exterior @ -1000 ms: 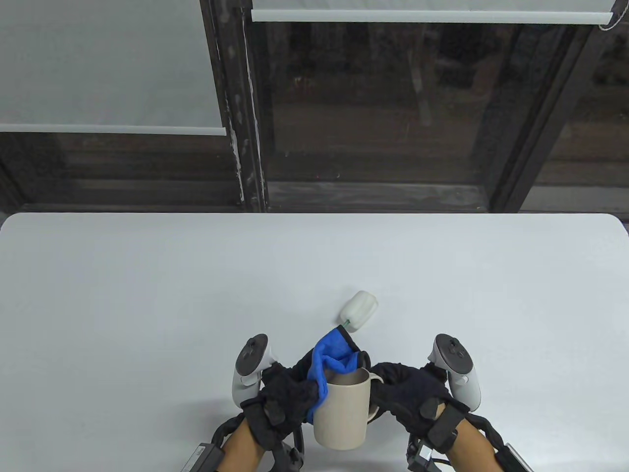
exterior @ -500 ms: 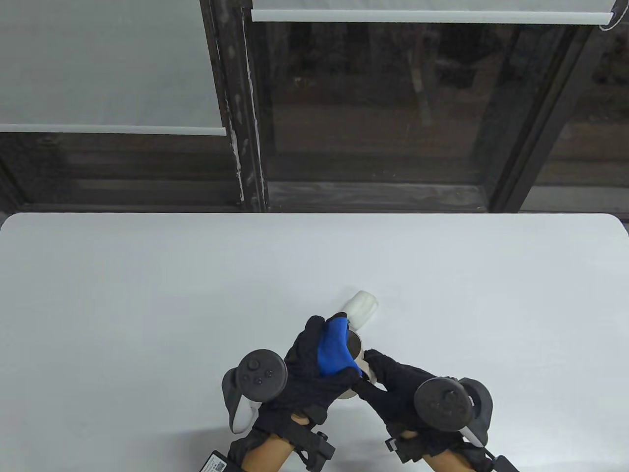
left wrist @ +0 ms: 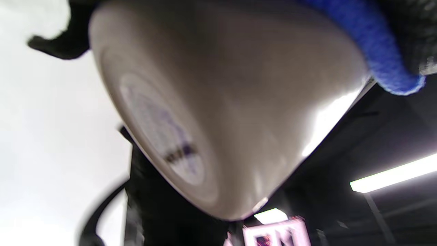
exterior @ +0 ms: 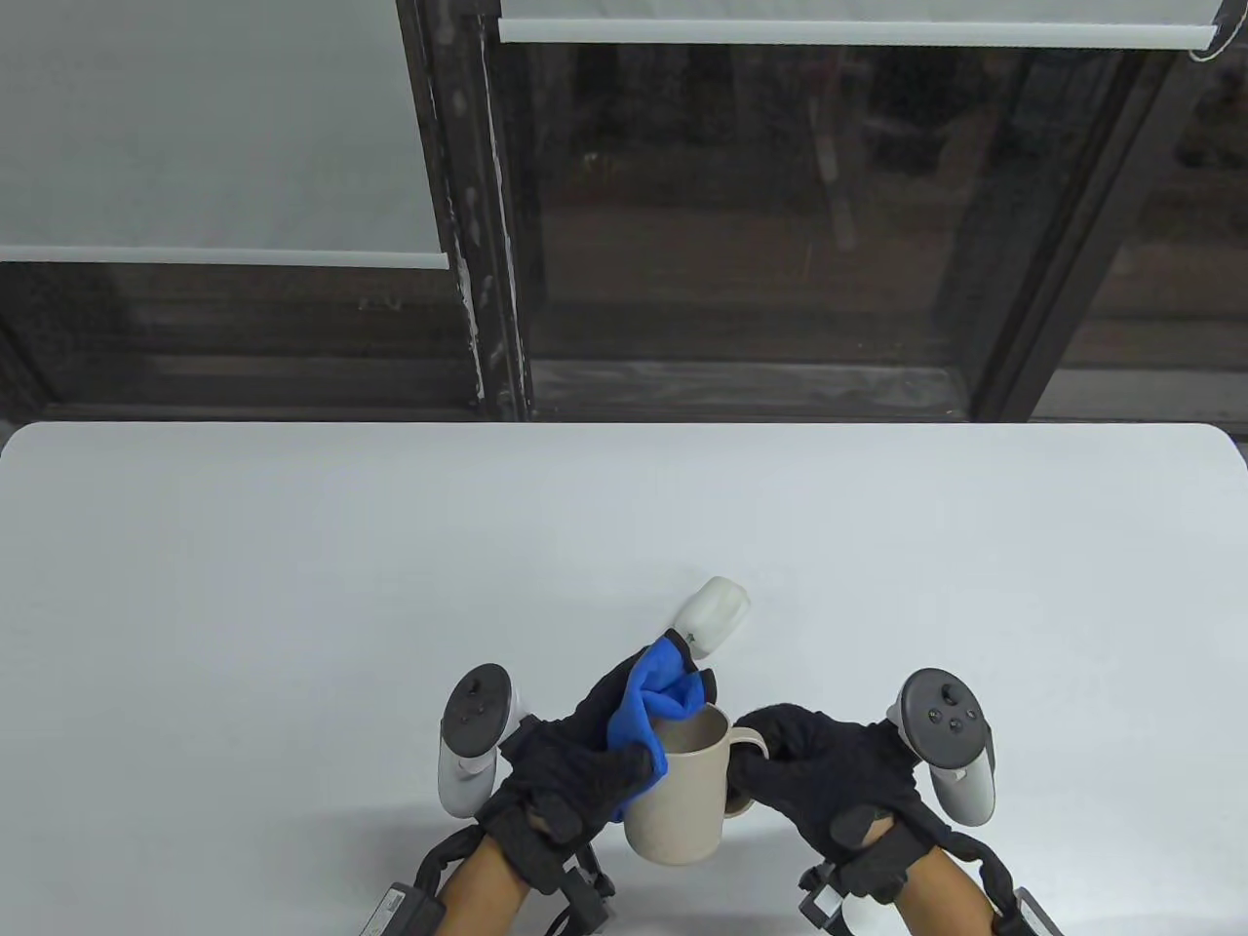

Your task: Brush the water cup with the cup brush

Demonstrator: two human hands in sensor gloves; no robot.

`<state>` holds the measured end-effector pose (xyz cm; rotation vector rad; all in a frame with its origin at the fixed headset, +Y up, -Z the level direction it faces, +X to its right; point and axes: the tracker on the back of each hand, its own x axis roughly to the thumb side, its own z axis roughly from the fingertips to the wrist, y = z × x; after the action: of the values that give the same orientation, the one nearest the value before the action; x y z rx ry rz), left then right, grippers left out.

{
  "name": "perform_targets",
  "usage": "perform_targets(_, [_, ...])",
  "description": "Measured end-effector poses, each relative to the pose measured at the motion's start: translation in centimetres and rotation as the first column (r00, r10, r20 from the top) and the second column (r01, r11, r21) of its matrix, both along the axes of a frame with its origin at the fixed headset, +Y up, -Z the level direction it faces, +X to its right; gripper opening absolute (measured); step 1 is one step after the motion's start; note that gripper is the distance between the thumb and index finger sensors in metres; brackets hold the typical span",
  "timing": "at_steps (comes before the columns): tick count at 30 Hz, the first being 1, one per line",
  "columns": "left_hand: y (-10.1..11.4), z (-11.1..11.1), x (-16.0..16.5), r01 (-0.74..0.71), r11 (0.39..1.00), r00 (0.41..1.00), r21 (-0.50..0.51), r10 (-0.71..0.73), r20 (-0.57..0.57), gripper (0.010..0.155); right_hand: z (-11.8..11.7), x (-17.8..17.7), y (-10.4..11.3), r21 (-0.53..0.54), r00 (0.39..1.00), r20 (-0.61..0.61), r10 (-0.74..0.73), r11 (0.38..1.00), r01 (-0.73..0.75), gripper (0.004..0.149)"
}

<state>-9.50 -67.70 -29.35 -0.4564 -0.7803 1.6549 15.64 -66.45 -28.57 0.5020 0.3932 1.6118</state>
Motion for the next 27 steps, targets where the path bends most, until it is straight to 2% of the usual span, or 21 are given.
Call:
perform_targets(2, [-0.3, -0.1, 0.4, -0.063, 0.996, 0.989, -0.066, 0.071, 0.13, 0.104, -0.2, -0.5, -0.9, -0.102, 0.997, -0.062, -0.043, 0.994, 0.036, 0.045])
perform_targets(3, [-0.5, -0.2, 0.5, -0.074, 0.994, 0.982, -0.075, 0.086, 0.167, 0.104, -0.3, -1.1, -1.8, -0.199, 0.989, -0.114, -0.09, 0.978, 0.066, 0.046])
perform_targets(5, [-0.6, -0.3, 0.5, -0.072, 0.995, 0.977, -0.065, 0.083, 0.194, 0.103, -0.3, -1.4, -2.4, -0.269, 0.982, -0.14, -0.124, 0.96, 0.082, 0.046])
perform_targets(7, [-0.6, -0.3, 0.3, -0.039, 0.997, 0.98, -0.062, 0.05, 0.191, 0.104, -0.5, -1.4, -2.8, -0.28, 0.982, -0.152, -0.111, 0.958, 0.065, 0.046])
perform_targets(8, [-0.6, -0.3, 0.1, -0.024, 0.998, 0.985, -0.065, 0.035, 0.17, 0.105, -0.5, -1.2, -2.7, -0.265, 0.989, -0.114, -0.092, 0.962, 0.059, 0.047])
perform_targets(10, [-0.3, -0.3, -0.3, 0.012, 0.998, 0.993, -0.065, -0.004, 0.115, 0.105, -0.6, -0.5, -2.2, -0.189, 0.997, -0.063, -0.039, 0.982, 0.027, 0.045])
perform_targets(12, [0.1, -0.4, -0.9, 0.129, 0.992, 0.991, -0.014, -0.129, -0.03, 0.105, -0.4, 0.2, -1.3, -0.083, 0.998, 0.05, 0.037, 0.996, -0.032, 0.044])
perform_targets(14, [0.5, -0.1, -1.3, 0.294, 0.955, 0.935, 0.026, -0.282, -0.213, 0.105, 0.2, 0.8, 0.2, 0.105, 0.95, 0.241, 0.2, 0.967, -0.231, 0.042])
perform_targets(15, [0.7, 0.1, -1.2, 0.406, 0.914, 0.872, 0.021, -0.381, -0.308, 0.106, 0.7, 0.7, 1.0, 0.214, 0.891, 0.356, 0.281, 0.904, -0.371, 0.042])
perform_targets(16, [0.8, 0.3, -1.1, 0.479, 0.878, 0.821, 0.007, -0.446, -0.357, 0.107, 1.0, 0.4, 1.4, 0.262, 0.851, 0.417, 0.318, 0.854, -0.448, 0.042])
perform_targets(18, [1.0, 1.1, -0.4, 0.633, 0.773, 0.659, -0.028, -0.558, -0.505, 0.107, 2.1, -0.9, 2.3, 0.362, 0.742, 0.551, 0.383, 0.691, -0.626, 0.043])
perform_targets(19, [1.1, 1.2, -0.3, 0.651, 0.758, 0.63, -0.038, -0.567, -0.531, 0.108, 2.5, -1.3, 2.5, 0.384, 0.714, 0.577, 0.397, 0.64, -0.666, 0.044])
perform_targets(20, [1.1, 1.4, -0.1, 0.669, 0.742, 0.598, -0.041, -0.571, -0.563, 0.107, 2.9, -1.9, 2.7, 0.422, 0.675, 0.618, 0.403, 0.554, -0.717, 0.045])
perform_targets(22, [0.9, 1.4, 0.0, 0.705, 0.708, 0.563, -0.049, -0.6, -0.568, 0.108, 3.5, -2.5, 2.9, 0.449, 0.63, 0.664, 0.403, 0.46, -0.766, 0.045])
perform_targets(24, [1.0, 1.6, -0.2, 0.688, 0.726, 0.577, -0.027, -0.569, -0.586, 0.107, 3.6, -2.3, 3.2, 0.473, 0.648, 0.658, 0.383, 0.459, -0.752, 0.045])
perform_targets(26, [1.2, 1.4, -0.3, 0.635, 0.772, 0.623, 0.014, -0.502, -0.6, 0.107, 3.4, -1.8, 3.3, 0.471, 0.705, 0.605, 0.37, 0.547, -0.692, 0.044])
perform_targets(27, [1.3, 1.2, -0.6, 0.592, 0.804, 0.671, 0.045, -0.462, -0.58, 0.106, 3.0, -1.2, 3.4, 0.467, 0.742, 0.57, 0.352, 0.604, -0.645, 0.043])
